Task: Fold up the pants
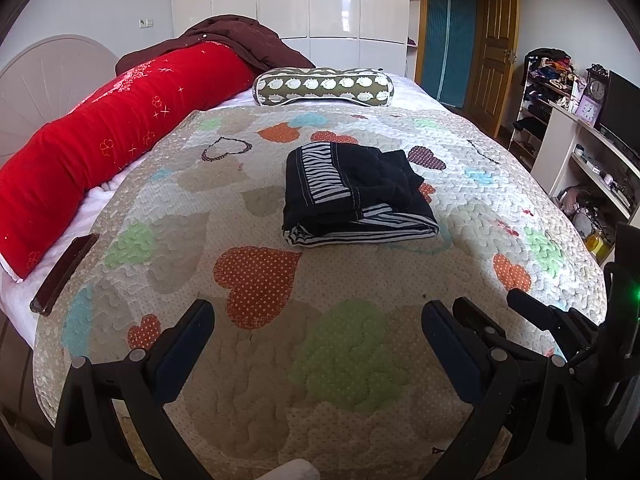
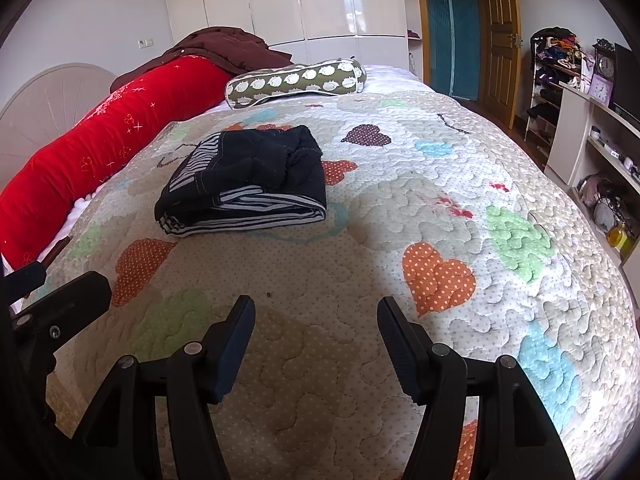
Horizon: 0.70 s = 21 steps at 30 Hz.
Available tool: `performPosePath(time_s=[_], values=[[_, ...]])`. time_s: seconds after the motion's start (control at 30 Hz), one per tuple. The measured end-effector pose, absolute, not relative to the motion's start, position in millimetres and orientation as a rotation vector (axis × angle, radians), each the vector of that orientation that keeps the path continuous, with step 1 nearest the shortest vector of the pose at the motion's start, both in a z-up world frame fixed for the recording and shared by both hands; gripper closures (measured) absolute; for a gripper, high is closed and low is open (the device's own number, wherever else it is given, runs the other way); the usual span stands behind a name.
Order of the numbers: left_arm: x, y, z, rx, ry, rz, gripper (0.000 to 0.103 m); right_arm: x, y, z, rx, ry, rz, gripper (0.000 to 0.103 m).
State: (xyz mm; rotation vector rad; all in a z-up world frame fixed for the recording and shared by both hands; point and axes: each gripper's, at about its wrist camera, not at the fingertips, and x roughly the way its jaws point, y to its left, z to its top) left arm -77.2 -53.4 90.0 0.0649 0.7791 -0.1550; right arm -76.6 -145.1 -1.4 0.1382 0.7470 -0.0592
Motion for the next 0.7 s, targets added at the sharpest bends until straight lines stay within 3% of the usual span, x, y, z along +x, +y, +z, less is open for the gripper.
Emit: performPosePath(time_s=[0.7], values=[[-74.4, -52.2, 83.7, 0.047, 0.808, -0.163, 0.0, -76.6, -150.0, -4.0, 0.154, 0.755, -0.067, 0.035]])
